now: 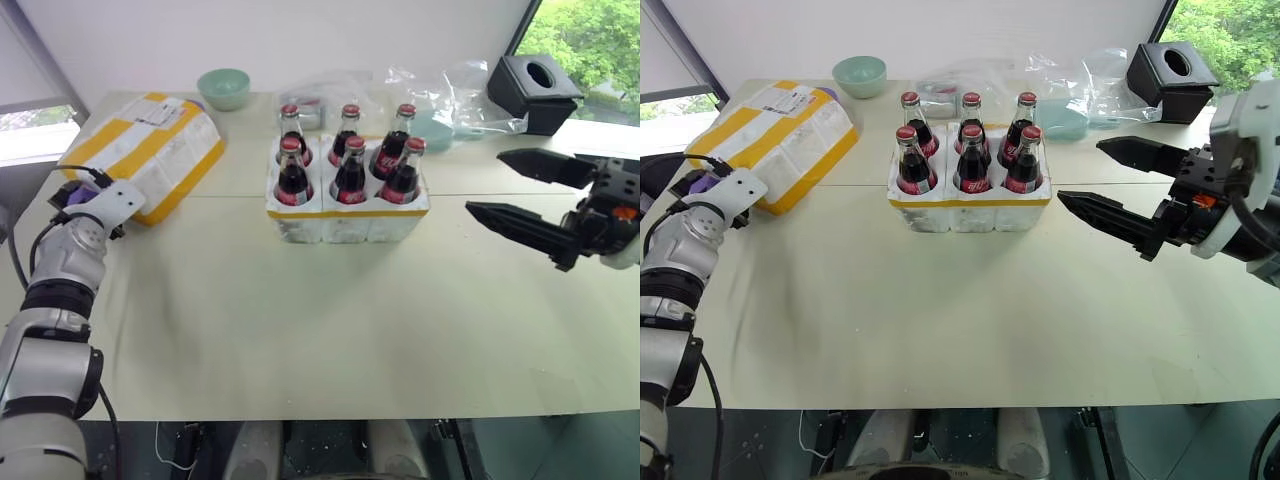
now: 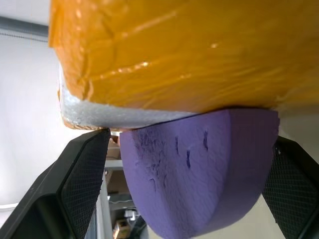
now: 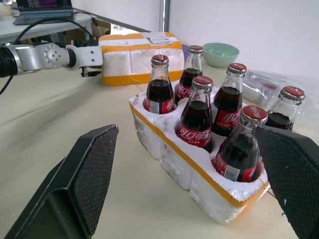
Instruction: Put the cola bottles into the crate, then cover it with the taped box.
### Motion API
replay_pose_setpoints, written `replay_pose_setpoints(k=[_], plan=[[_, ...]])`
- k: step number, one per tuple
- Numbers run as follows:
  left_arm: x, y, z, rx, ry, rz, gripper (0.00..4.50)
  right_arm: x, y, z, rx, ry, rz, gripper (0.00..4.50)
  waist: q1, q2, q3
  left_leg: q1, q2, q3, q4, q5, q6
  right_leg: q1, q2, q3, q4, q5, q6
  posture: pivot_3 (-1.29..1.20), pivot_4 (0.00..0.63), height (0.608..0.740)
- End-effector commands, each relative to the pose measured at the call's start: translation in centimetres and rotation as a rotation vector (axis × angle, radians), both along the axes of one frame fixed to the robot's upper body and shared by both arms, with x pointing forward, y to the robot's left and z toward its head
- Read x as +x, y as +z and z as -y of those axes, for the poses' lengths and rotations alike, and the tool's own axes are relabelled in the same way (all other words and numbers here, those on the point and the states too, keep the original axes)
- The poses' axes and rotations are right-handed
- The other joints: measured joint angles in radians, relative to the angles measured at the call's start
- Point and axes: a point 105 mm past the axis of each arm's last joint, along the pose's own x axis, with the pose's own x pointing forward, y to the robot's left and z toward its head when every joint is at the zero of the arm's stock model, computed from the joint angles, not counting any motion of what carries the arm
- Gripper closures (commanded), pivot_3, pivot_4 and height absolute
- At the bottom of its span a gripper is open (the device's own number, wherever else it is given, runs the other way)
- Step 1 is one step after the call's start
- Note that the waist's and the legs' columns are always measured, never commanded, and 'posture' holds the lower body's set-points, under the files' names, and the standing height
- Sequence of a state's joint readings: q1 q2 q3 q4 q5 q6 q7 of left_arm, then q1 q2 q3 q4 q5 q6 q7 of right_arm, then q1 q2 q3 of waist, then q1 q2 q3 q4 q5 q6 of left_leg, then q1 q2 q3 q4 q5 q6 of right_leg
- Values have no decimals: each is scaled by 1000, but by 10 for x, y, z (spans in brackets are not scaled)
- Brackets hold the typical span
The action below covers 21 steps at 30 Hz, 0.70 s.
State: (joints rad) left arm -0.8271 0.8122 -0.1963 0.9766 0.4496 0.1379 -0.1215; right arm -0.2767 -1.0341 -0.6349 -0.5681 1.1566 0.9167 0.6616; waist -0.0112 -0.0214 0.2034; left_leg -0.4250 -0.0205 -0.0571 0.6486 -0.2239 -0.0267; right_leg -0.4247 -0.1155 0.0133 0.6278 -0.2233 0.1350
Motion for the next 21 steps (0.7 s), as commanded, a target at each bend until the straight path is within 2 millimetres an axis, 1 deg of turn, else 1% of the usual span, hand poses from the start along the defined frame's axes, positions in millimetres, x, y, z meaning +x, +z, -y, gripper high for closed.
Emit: replay_pose_setpoints(k=[1, 3, 4, 5, 6, 7, 8, 10, 15, 18, 21], plan=[[-1, 10, -7, 7, 18, 21, 0, -5, 10, 0, 8, -2, 68, 74, 1, 0, 0, 0, 0, 0, 0, 0, 0, 0, 0, 0, 0, 0, 0, 0, 150, 739], [-1, 8, -7, -13, 19, 19, 552, -4, 10, 1, 13, -9, 71, 0, 1, 0, 0, 0, 0, 0, 0, 0, 0, 0, 0, 0, 0, 0, 0, 0, 150, 739], [-1, 8, -7, -18, 19, 19, 926, -4, 10, 2, 15, -11, 72, 0, 1, 0, 0, 0, 0, 0, 0, 0, 0, 0, 0, 0, 0, 0, 0, 0, 150, 739], [-1, 8, -7, -21, 20, 21, 1527, -3, 10, 2, 17, -12, 74, 0, 1, 0, 0, 0, 0, 0, 0, 0, 0, 0, 0, 0, 0, 0, 0, 0, 150, 739], [-2, 8, -8, -24, 23, 23, 1786, -3, 11, 2, 19, -13, 75, 0, 1, 0, 0, 0, 0, 0, 0, 0, 0, 0, 0, 0, 0, 0, 0, 0, 150, 739], [-2, 8, -8, -24, 25, 24, 2404, -3, 11, 2, 21, -14, 76, 0, 1, 0, 0, 0, 0, 0, 0, 0, 0, 0, 0, 0, 0, 0, 0, 0, 150, 739], [-2, 8, -9, -25, 29, 26, 2901, -2, 11, 2, 22, -14, 78, 0, 1, 0, 0, 0, 0, 0, 0, 0, 0, 0, 0, 0, 0, 0, 0, 0, 150, 739], [-2, 9, -10, -21, 35, 25, 3684, -2, 11, 2, 24, -13, 80, 0, 2, 0, -1, 0, 0, 0, 0, 0, 0, 0, 0, 0, 1, 0, 0, 0, 150, 739], [-2, 14, -11, -15, 37, 29, 3684, -1, 10, 1, 28, -11, 84, 0, 2, -1, -1, 0, 0, 0, 0, 0, 0, 0, -1, 0, 1, 0, 0, 0, 150, 739], [-1, 28, -14, -9, 33, 65, 3684, -1, 9, 3, 32, -12, 73, 0, 2, -1, -1, 0, 0, 0, 0, 0, 0, 0, -1, 0, 1, 0, 0, 0, 150, 739], [1, 48, -14, 5, 14, 114, 3684, -2, 6, 8, 41, -8, 31, 0, 3, -2, -1, 0, 0, 0, 1, 0, 0, 0, -1, 0, 1, 0, 0, 0, 150, 739]])
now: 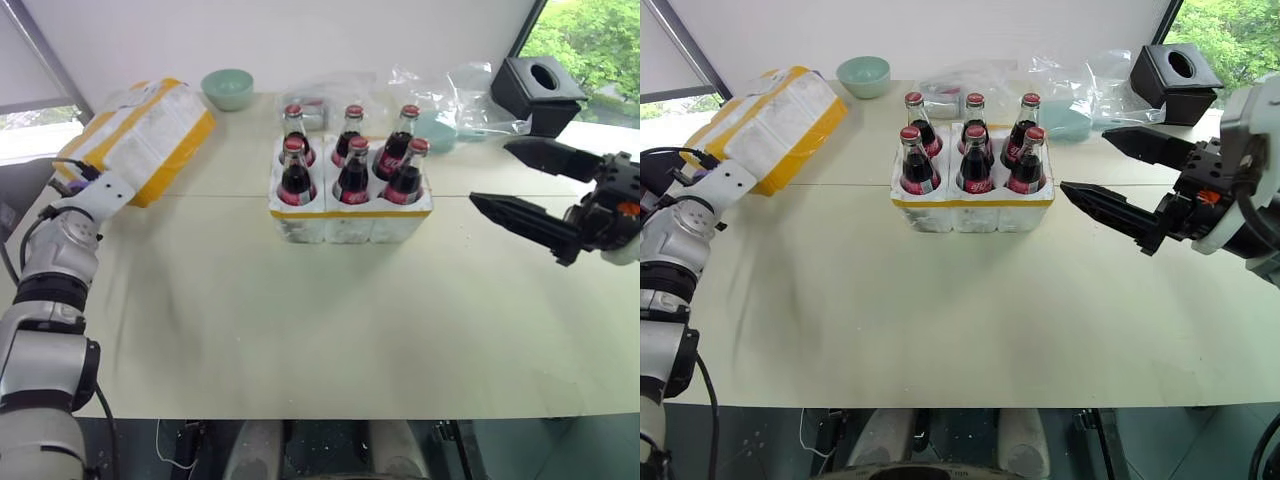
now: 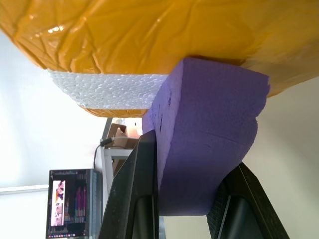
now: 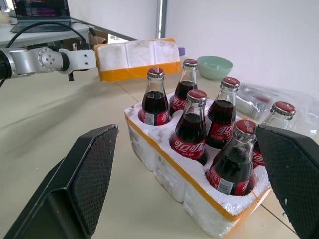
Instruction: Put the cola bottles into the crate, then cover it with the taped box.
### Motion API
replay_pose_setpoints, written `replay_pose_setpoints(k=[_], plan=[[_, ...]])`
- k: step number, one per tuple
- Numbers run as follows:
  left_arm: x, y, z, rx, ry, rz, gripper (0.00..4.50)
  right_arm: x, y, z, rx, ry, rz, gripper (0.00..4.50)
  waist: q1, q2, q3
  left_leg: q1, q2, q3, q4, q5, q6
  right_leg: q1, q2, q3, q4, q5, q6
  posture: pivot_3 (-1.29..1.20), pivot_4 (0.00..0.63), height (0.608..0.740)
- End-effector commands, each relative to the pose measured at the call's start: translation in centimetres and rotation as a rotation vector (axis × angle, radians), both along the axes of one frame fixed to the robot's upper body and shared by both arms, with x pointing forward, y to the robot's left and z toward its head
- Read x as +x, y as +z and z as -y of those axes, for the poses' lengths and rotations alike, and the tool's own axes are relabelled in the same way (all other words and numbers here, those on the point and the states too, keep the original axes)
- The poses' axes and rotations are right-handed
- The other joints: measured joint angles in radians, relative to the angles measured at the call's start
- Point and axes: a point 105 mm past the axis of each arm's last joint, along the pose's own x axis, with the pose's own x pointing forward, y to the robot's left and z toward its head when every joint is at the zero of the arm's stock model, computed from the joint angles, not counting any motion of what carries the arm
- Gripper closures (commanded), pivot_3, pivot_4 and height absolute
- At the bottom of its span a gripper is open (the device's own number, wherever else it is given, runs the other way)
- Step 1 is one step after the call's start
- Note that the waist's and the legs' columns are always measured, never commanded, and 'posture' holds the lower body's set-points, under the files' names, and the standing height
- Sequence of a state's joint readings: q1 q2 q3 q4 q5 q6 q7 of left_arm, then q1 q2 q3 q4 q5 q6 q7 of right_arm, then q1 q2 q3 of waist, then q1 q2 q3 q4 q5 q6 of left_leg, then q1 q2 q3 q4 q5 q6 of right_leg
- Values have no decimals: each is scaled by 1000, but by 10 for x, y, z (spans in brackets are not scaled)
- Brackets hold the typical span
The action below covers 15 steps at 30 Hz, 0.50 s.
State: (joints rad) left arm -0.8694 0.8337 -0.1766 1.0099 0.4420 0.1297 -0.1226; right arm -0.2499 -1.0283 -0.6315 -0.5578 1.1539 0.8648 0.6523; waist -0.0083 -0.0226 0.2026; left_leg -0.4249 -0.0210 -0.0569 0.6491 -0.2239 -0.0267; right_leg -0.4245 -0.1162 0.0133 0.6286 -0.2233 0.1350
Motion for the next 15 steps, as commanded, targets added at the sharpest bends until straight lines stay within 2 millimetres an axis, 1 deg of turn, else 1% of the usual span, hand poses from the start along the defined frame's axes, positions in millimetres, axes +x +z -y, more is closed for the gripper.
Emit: replay_pose_setpoints(k=[1, 2, 5, 8, 9, 11, 13, 14, 15], plan=[[2, 41, -4, 31, -25, 99, 3684, -3, 6, 7, 10, -4, 13, 0, 0, -1, 0, 0, 0, 0, 0, 0, 0, 0, 0, 0, 0, 0, 0, 0, 150, 739], [4, 52, -2, 46, -44, 127, 3684, -2, 6, 8, -3, -17, 16, 0, 0, -1, 0, 0, 0, 0, 0, 0, 0, 0, 0, 0, 0, 0, 0, 0, 150, 739], [7, 74, 3, 79, -80, 187, 3684, 2, 4, 12, -21, -36, 17, 0, 0, -1, 0, 0, 0, 0, 0, 0, 0, 0, 0, 0, 0, 0, 0, 0, 150, 739], [11, 108, 15, 112, -143, 284, 3684, 5, 2, 13, -24, -37, 10, 0, 0, -2, 0, 0, 0, 0, 0, 0, 0, 0, 0, 0, 0, 0, 0, 0, 150, 739], [13, 116, 20, 118, -169, 307, 3684, 6, 1, 13, -29, -41, 8, 0, 0, -2, 0, 0, 0, 0, 0, 0, 0, 0, 0, 0, 0, 0, 0, 0, 150, 739], [16, 135, 32, 118, -226, 365, 3684, 7, 0, 15, -32, -51, 4, 0, -1, -2, 0, 0, 0, 0, 0, 0, 0, 0, 0, 0, 0, 0, 0, 0, 150, 739], [19, 154, 50, 98, -303, 432, 3684, 9, 0, 17, -32, -63, 2, 0, -1, -2, 0, 0, 0, 0, 0, 0, 0, 0, 0, 0, 0, 0, 0, 0, 150, 739], [20, 162, 59, 79, -346, 460, 3684, 10, -1, 18, -32, -69, 1, 0, -1, -2, 0, 0, 0, 0, 0, 0, 0, 0, 0, 0, 0, 0, 0, 0, 150, 739], [22, 170, 73, 45, -417, 486, 3684, 11, -1, 20, -32, -77, 0, 0, -1, -2, 0, 0, 0, 0, 0, 0, 0, 0, 0, 0, 0, 0, 0, 0, 150, 739]])
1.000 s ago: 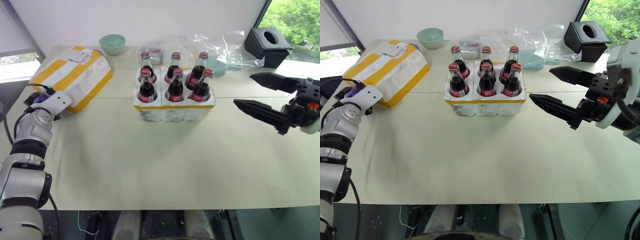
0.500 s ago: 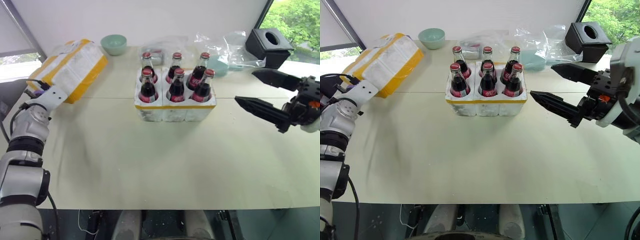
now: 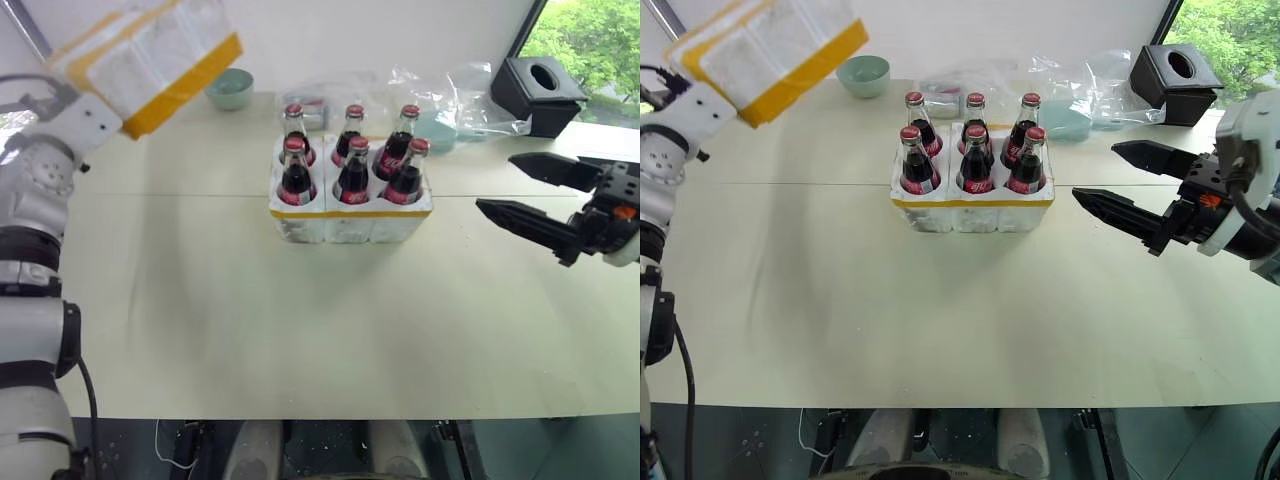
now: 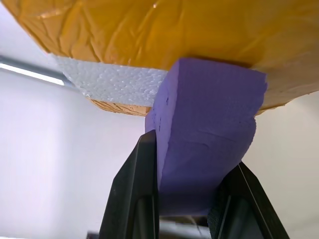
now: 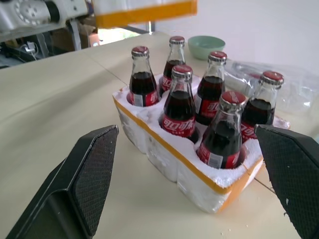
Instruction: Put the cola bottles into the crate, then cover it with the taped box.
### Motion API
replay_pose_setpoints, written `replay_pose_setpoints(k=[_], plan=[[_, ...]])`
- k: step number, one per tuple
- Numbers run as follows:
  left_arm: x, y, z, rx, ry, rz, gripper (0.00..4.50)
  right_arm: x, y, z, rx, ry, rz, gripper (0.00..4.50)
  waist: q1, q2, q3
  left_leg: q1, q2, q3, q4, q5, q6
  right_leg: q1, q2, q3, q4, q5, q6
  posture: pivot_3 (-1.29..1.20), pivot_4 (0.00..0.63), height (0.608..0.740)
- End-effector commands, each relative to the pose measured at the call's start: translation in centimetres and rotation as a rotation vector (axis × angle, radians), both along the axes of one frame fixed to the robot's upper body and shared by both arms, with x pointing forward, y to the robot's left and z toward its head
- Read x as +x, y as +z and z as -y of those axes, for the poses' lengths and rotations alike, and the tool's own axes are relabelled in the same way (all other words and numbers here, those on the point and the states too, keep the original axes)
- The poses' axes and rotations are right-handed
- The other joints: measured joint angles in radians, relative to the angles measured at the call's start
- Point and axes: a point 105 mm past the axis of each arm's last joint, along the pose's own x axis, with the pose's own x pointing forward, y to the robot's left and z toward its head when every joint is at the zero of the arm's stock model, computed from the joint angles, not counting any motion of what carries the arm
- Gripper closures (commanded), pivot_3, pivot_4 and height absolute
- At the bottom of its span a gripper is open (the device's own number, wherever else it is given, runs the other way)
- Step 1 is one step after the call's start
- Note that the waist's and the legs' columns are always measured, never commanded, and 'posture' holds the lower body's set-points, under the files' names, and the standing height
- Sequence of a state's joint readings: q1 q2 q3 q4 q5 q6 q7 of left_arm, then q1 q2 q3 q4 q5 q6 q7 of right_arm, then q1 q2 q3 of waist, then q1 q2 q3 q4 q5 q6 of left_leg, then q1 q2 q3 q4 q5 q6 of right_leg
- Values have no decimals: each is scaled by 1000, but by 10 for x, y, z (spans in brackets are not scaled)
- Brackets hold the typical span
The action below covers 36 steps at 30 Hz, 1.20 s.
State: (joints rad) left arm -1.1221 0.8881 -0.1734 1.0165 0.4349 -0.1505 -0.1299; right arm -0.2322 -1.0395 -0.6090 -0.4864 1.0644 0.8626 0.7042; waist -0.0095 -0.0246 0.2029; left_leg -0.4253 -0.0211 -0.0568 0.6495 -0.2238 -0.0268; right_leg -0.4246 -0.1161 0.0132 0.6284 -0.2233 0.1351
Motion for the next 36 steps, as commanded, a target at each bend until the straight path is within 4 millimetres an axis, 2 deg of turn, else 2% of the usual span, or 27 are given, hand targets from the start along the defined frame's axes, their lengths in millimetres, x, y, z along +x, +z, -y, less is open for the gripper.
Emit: replay_pose_setpoints(k=[1, 3, 7, 14, 19, 23, 30, 36], plan=[[-2, 50, 45, -22, -243, 147, 3684, 0, 9, 5, -14, -26, 53, 0, 1, 0, 0, 0, 0, 0, 0, 0, 0, 0, 0, 0, 0, 0, 0, 0, 150, 739], [-5, 58, 75, 49, -400, 155, 3684, 1, 8, 7, -13, -38, 51, 0, 2, 0, 0, 0, 0, 0, 0, 0, 0, 0, 0, 0, 0, 0, 0, 0, 150, 739], [-9, 62, 109, 124, -563, 127, 3684, 3, 7, 12, -12, -68, 51, 0, -1, 0, 0, 0, 0, 0, 0, 0, 0, 0, 0, 0, 0, 0, 0, 0, 150, 739], [-14, 45, 145, 258, -736, 46, 3684, 4, 3, 17, 7, -98, 48, 0, -3, 0, 0, 0, 0, 1, 0, 0, 0, 0, 0, 0, 0, 0, 0, 0, 150, 739], [-19, 42, 158, 307, -824, 52, 3684, 5, 2, 16, 16, -100, 46, 0, -1, 0, 0, 0, 0, 1, 1, 0, 0, 0, 0, 0, 0, 0, 0, 0, 150, 739], [-16, 40, 169, 335, -845, 35, 3684, 7, 3, 16, 24, -101, 52, 0, -1, 0, 0, 0, 0, 0, 1, 0, 0, 0, 0, 0, 1, 0, 0, 0, 150, 739], [-13, 24, 182, 461, -856, -7, 3684, 5, 5, 15, 44, -106, 67, 0, -3, 0, 0, 0, 0, 0, 1, 0, 0, 0, 0, 0, 1, 0, 0, 0, 150, 739], [-10, 11, 181, 536, -822, -24, 3684, 4, 4, 15, 56, -114, 70, 0, -2, 0, 0, 0, 0, 0, 1, 0, 0, 0, 0, 0, 1, 0, 0, 0, 150, 739]])
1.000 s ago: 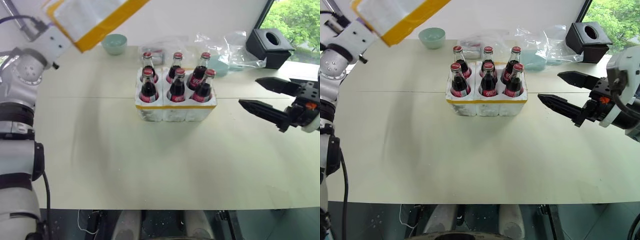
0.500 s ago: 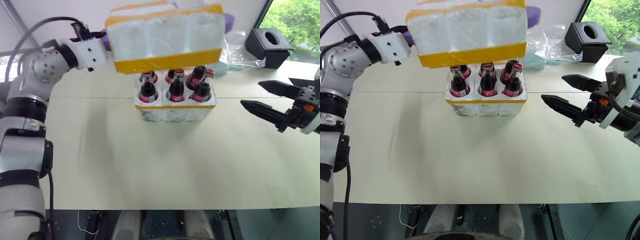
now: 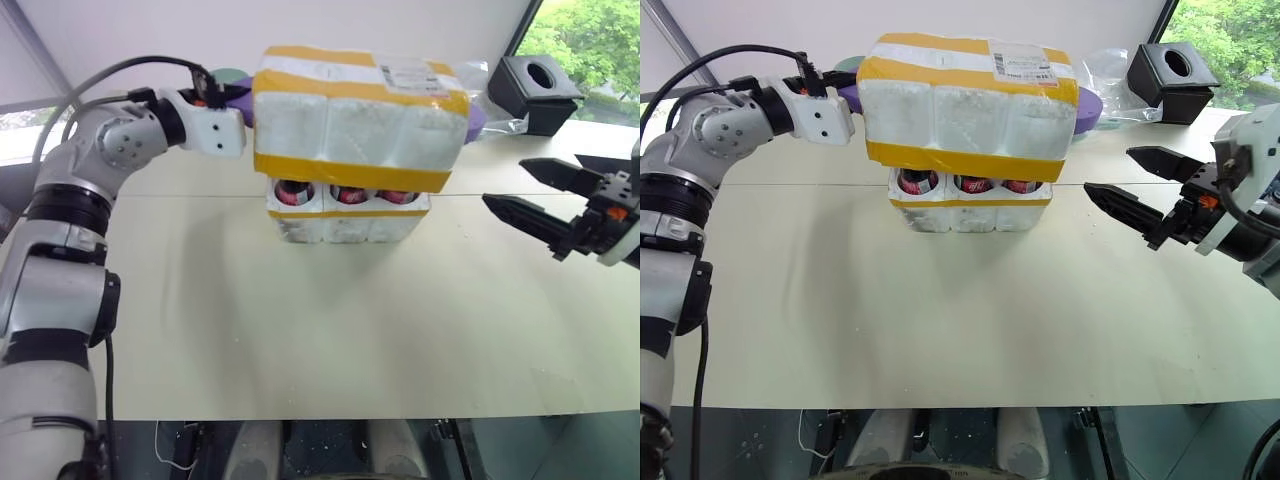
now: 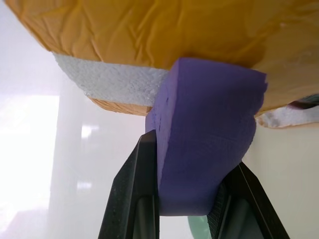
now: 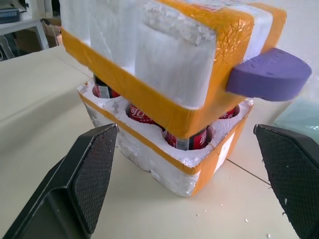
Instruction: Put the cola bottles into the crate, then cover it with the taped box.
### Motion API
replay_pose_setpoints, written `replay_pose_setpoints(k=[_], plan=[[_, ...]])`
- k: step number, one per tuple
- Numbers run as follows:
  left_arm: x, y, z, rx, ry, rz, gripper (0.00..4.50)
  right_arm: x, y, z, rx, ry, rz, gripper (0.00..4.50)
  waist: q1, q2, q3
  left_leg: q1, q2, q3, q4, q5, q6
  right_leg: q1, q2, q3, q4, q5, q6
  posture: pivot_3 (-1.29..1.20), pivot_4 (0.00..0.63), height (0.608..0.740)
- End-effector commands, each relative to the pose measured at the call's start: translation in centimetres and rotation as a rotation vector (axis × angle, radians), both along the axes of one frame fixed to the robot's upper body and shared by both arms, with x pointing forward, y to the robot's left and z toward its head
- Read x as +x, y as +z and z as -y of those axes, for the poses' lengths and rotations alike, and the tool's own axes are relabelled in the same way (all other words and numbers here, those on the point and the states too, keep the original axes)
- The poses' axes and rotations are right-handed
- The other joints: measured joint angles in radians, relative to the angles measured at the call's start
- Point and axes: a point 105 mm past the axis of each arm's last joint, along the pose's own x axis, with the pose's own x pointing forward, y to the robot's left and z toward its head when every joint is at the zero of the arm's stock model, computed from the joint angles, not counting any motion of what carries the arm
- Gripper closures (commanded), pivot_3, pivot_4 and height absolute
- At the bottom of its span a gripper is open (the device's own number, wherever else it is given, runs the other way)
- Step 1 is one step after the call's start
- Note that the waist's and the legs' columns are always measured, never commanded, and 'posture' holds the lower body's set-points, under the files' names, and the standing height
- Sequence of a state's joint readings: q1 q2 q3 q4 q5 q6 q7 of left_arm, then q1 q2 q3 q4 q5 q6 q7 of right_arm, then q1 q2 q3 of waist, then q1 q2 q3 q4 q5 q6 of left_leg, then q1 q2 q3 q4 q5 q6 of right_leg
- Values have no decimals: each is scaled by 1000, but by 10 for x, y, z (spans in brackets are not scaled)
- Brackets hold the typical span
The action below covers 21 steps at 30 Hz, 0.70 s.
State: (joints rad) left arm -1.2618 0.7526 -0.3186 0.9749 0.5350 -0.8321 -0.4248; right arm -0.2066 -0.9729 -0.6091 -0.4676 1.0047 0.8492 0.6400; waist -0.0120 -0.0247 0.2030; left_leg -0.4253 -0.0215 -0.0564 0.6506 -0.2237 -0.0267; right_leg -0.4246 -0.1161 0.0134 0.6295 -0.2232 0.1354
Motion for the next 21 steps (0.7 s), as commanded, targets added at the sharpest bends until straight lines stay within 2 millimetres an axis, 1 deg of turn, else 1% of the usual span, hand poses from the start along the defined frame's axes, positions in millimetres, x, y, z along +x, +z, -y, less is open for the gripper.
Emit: replay_pose_setpoints(k=[1, 2, 3, 4, 6, 7, 9, 12, 15, 18, 19, 21], plan=[[-4, 7, -1, 10, -1, 59, 2892, -7, 15, 0, 0, -3, 76, 0, 0, 0, 0, 0, 0, 0, 0, 0, 0, 0, 0, 0, 0, 0, 0, 0, 150, 739], [-4, 5, -1, 4, -1, 55, 2531, -7, 15, 0, 1, -4, 77, 0, 0, 0, 0, 0, 0, 0, 0, 0, 0, 0, 0, 0, 0, 0, 0, 0, 150, 739], [-4, 4, -1, 1, -2, 51, 1938, -7, 15, 0, 2, -3, 77, 0, 0, 0, 0, 0, 0, 0, 0, 0, 0, 0, 0, 0, 0, 0, 0, 0, 150, 739], [-5, 2, -1, -1, -2, 48, 1515, -6, 15, 0, 3, -3, 77, 0, 0, 0, 0, 0, 0, 0, 0, 0, 0, 0, 0, 0, 0, 0, 0, 0, 150, 739], [-6, -1, -3, 3, 0, 45, 362, -6, 15, 0, 5, -1, 76, 0, 0, 0, 0, 0, 0, 0, 0, 0, 0, 0, 0, 0, 0, 0, 0, 0, 150, 739], [-7, -3, -5, 2, 3, 42, 56, -5, 15, 0, 5, 1, 74, 0, 0, 0, 0, 0, 0, 0, 0, 0, 0, 0, 0, 0, 0, 0, 0, 0, 150, 739], [-11, -8, -9, 3, 1, 29, 56, -4, 13, 0, 4, 4, 68, 0, -1, 0, 0, 0, 0, 0, 0, 0, 0, 0, 0, 0, 0, 0, 0, 0, 150, 739], [-27, -13, -17, -26, -43, -12, 56, -4, 12, 1, 2, 4, 60, 0, -4, 0, 0, 0, 0, 0, 0, 0, 0, 0, 0, 0, 1, 0, 0, 0, 150, 739], [-50, -26, -29, -98, -88, -167, 56, -3, 7, 4, -15, 2, 40, 0, -7, 0, 0, 1, 1, 0, -1, 0, 0, 0, 0, 0, 1, 0, 0, 0, 150, 739], [-61, -32, -46, -250, -62, -362, 56, -3, 4, 6, -18, 1, 29, 0, -3, 1, 0, 1, 1, 0, -1, 0, 0, 0, 0, 0, 1, 0, 0, 0, 150, 739], [-64, -37, -54, -300, -37, -464, 56, -2, 2, 7, -21, 2, 22, 0, 0, 1, 0, 1, 1, 0, 0, 0, 0, 0, 0, 0, 1, 0, -1, 0, 150, 739], [-81, -53, -71, -438, -5, -786, 56, -1, -2, 7, -29, 7, 7, 0, -3, 1, 0, 1, 1, 0, 1, 0, 0, 1, 0, 0, 1, 0, -1, 0, 150, 739]])
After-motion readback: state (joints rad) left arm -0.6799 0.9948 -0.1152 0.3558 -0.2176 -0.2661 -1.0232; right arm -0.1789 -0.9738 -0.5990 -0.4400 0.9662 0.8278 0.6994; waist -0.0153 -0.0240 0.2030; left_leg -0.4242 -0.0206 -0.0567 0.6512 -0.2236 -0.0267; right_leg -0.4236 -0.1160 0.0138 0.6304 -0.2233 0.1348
